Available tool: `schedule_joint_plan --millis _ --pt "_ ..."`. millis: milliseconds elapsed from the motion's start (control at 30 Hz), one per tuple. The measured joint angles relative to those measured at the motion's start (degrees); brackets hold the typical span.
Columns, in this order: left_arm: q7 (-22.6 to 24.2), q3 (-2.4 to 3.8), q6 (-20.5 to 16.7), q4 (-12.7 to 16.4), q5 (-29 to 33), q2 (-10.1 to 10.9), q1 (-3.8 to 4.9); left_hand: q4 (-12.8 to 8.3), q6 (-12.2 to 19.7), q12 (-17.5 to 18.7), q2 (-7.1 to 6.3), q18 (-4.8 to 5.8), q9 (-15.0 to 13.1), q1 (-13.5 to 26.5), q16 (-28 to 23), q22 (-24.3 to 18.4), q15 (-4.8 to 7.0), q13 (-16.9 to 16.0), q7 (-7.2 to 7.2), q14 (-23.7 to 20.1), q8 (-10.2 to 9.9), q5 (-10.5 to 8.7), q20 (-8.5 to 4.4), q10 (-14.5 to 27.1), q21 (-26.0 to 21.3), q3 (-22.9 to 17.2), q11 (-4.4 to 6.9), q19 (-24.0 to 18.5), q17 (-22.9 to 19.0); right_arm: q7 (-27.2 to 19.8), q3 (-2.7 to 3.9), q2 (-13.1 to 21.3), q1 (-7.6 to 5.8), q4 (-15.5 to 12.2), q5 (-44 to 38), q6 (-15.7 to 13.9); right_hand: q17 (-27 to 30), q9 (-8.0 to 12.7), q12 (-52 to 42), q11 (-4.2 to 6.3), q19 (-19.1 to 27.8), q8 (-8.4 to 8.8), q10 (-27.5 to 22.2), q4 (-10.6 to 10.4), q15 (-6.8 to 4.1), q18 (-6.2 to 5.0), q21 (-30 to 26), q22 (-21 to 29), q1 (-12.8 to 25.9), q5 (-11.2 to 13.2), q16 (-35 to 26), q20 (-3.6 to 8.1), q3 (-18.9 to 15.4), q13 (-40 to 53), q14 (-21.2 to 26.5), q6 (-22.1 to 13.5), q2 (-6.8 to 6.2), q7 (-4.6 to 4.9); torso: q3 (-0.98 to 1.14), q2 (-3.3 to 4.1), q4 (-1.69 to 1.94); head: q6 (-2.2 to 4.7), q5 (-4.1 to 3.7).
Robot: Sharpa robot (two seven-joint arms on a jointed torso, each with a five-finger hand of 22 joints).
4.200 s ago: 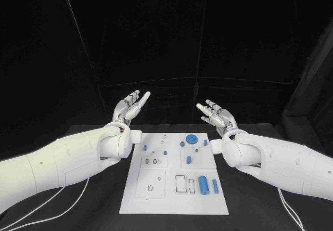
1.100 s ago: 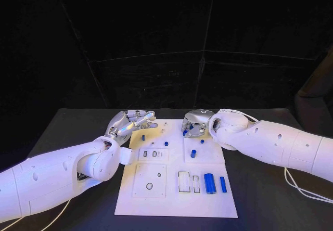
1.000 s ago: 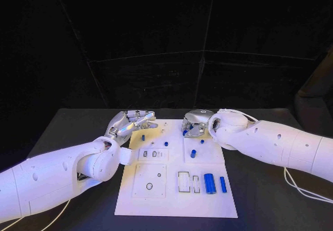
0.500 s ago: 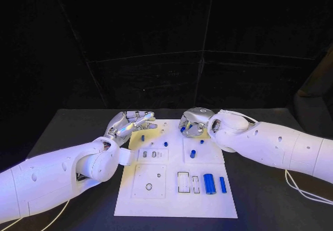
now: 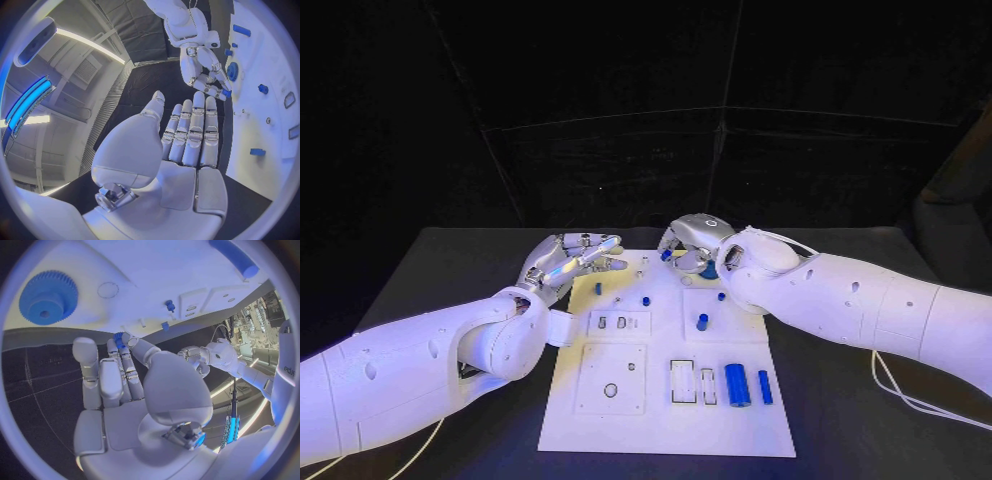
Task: Assemble the parts on the task board
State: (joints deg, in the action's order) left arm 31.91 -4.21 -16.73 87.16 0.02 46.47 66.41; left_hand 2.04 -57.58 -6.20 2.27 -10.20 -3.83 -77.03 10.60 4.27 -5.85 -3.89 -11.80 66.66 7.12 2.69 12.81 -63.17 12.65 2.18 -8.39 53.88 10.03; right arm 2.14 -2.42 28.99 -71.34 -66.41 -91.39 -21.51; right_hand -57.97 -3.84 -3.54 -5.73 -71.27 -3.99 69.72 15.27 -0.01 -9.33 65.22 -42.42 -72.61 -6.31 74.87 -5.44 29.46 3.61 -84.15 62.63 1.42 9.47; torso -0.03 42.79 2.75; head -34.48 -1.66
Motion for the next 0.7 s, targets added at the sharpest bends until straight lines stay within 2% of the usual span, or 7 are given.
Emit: schedule_joint_plan --millis 67,167,433,700 --pt "-0.01 0.0 0.03 0.04 0.0 0.02 0.01 0.0 0.0 0.0 0.0 0.0 0.0 0.0 0.0 0.0 0.0 0.0 0.0 0.0 0.0 0.0 0.0 0.0 0.0 0.0 0.0 0.0 0.0 0.12 0.0 -0.84 0.0 0.87 0.16 -0.34 0.0 0.02 0.0 0.03 0.2 0.0 -0.03 -0.02 0.0 0.0 0.23 -0.05 0.07 0.0 0.0 -0.2 0.45 0.0 0.0 0.0 -0.54 0.0 0.0 0.08 0.05 0.02 0.0" --pt "-0.03 0.0 0.06 0.08 -0.01 0.07 0.04 -0.16 0.0 0.0 0.0 0.0 0.0 0.0 -0.26 -0.09 0.0 0.0 0.0 0.0 0.0 0.0 0.0 0.0 0.0 0.16 0.0 0.0 0.0 0.33 0.0 -2.21 -0.01 2.05 0.39 -0.45 0.0 0.04 0.01 0.22 0.2 0.0 -0.22 -0.17 0.0 0.0 0.23 -0.11 0.07 0.23 0.0 -0.2 0.65 -0.01 0.0 -0.19 -0.54 0.19 -0.07 0.26 0.24 0.05 -0.12" --pt "-0.08 0.01 0.13 0.13 -0.01 -0.01 0.04 -0.16 0.02 0.32 0.0 0.0 0.0 0.0 -0.29 -0.17 0.0 -0.01 0.02 0.0 -0.23 0.0 0.0 0.0 -0.21 0.16 0.0 0.0 0.05 0.77 0.0 -4.47 -0.02 4.13 0.77 0.01 0.17 0.05 0.02 0.22 0.4 0.0 -0.22 -0.39 0.0 -0.01 0.45 -0.22 0.37 0.32 0.0 -0.4 0.88 -0.01 0.0 -0.57 -0.84 0.22 -0.4 0.76 0.78 0.21 -0.54" --pt "-0.12 0.01 0.16 0.01 -0.01 -0.09 0.07 -0.15 0.02 0.32 0.0 0.0 -0.01 0.0 -0.29 -0.17 0.0 0.0 0.02 0.0 -0.23 0.0 0.0 0.0 -0.21 0.15 0.0 0.0 0.04 1.27 0.05 -5.95 -0.07 5.63 0.92 0.46 0.18 0.06 0.11 0.42 0.4 0.0 -0.44 -0.46 0.0 0.0 0.45 -0.22 0.62 0.34 0.0 -0.4 0.95 -0.06 0.0 -0.57 -1.05 0.22 -0.53 0.96 1.0 0.37 -0.64"
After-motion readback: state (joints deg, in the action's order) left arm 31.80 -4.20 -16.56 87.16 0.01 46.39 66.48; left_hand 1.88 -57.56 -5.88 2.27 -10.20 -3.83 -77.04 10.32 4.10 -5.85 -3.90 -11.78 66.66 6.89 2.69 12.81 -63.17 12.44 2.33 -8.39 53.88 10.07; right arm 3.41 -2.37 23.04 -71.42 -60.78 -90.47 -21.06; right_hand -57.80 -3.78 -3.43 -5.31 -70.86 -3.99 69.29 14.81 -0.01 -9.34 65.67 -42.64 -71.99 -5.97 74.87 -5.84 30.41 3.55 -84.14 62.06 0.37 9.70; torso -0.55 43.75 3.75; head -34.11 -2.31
